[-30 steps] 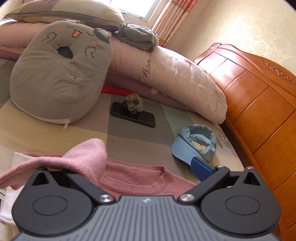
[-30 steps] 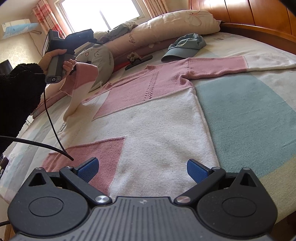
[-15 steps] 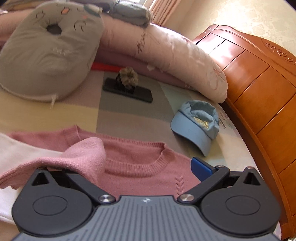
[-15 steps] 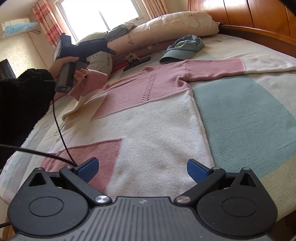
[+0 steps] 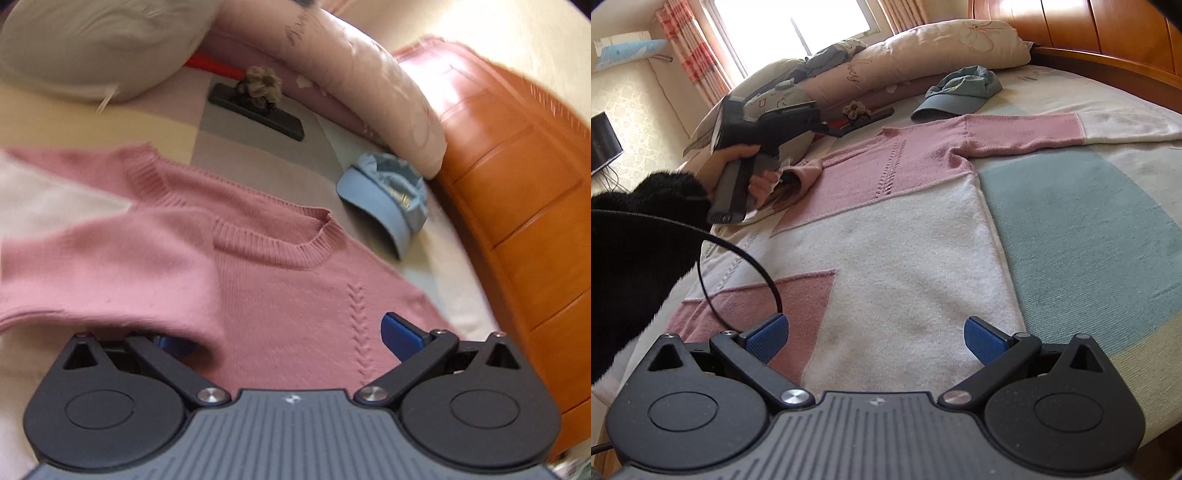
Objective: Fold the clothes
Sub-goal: 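Fold the held sleeve across the sweater body with the left gripper, release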
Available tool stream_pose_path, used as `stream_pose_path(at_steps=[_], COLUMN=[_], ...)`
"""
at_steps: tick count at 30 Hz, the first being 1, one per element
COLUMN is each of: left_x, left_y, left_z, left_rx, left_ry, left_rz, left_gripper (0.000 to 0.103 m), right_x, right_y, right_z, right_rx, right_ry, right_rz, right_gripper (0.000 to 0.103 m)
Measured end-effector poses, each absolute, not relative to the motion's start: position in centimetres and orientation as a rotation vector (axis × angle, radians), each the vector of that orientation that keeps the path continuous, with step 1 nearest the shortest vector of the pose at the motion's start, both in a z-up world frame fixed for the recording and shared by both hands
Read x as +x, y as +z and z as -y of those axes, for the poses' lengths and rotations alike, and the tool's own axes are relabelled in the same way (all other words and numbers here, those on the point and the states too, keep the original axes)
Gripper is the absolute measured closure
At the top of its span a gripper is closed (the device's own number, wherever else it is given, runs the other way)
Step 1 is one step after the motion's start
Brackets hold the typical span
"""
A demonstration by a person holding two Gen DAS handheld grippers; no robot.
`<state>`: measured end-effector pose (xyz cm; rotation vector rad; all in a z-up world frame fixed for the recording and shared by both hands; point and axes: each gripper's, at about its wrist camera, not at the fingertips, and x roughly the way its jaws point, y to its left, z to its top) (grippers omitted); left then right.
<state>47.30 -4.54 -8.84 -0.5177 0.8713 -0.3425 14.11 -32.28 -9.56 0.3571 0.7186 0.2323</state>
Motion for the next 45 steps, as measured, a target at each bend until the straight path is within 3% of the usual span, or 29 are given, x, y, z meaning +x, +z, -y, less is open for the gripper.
stream_pose_path(at_steps=[10,17,21,32,45], left_x=[48.4,48.8,48.1,46.5,42.3], left_y=[-10.2,-8.2,-8.8,-7.3,-5.5], left_z=[1.5,6.0,8.2,9.0,0.0], left_rx=[-0.717,-0.507,-0.479,-0.376,-0.158], left_ry=[-0.192,-0.304,-0.435,-0.600,-0.477], left_rz=[-0.796,-0.724,-0.782,-0.784,-0.786], left_gripper=[0.001,0.001,0.001,0.001,0.001], right_x=[14.3,14.6,14.7,14.6,15.1], right_y=[-9.7,-9.8,-10.0,-9.0,-7.4], right_z=[32.5,32.2,31.8,30.0,28.2], right_rx=[0.365,0.347,0.335,0.271,0.148], right_ry=[0.236,0.238,0.227,0.214,0.175], right_rz=[-0.723,-0.739,-0.761,-0.789,-0.812], right_gripper=[0.000,0.000,0.000,0.000,0.000])
